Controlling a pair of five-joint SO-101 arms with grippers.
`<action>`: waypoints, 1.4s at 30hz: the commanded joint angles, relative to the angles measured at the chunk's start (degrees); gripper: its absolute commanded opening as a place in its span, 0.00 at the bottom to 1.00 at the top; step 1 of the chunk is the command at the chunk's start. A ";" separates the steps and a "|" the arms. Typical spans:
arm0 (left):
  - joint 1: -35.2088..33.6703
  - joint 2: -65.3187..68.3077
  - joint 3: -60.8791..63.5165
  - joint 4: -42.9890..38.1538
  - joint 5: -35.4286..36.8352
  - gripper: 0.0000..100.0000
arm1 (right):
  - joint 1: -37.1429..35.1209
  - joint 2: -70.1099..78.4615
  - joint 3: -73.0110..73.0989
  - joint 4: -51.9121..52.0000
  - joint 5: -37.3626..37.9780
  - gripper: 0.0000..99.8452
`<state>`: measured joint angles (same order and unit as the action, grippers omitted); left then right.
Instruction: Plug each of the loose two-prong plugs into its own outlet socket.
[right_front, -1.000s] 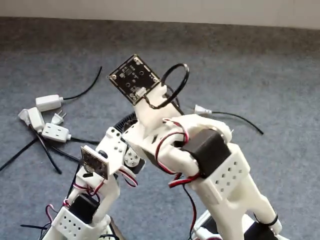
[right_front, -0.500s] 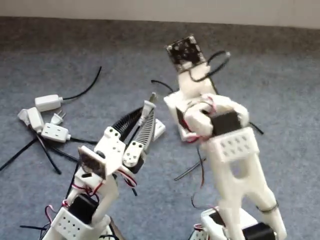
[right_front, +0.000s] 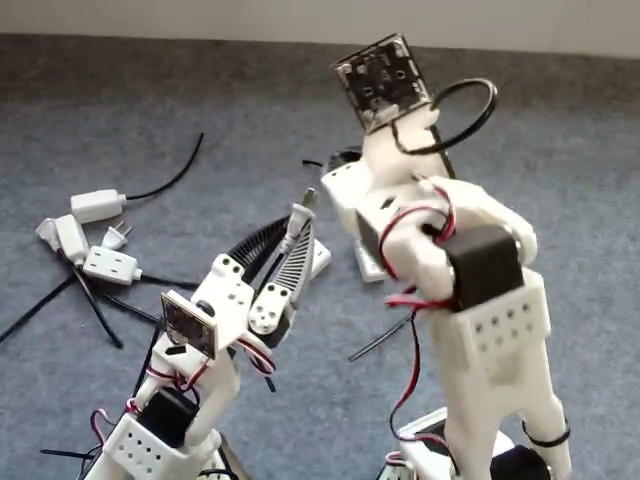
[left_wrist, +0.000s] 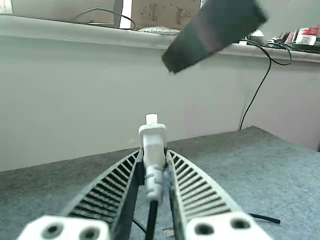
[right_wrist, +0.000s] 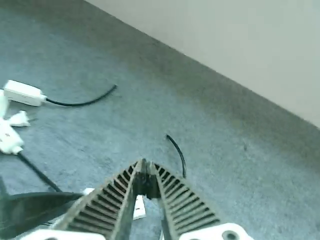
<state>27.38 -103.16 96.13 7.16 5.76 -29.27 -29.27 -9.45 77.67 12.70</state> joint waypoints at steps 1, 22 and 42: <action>0.66 -0.13 0.92 -1.14 0.18 0.01 | -8.48 -0.66 -8.48 4.35 0.70 0.01; 0.22 -0.13 0.92 -1.23 0.18 0.01 | 10.68 -1.45 32.66 -16.75 0.70 0.01; 0.31 0.04 0.92 -1.14 0.26 0.01 | -8.84 -8.31 11.74 -6.02 0.62 0.01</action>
<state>27.56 -102.99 96.13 6.90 5.76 -37.45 -36.66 0.40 73.80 12.70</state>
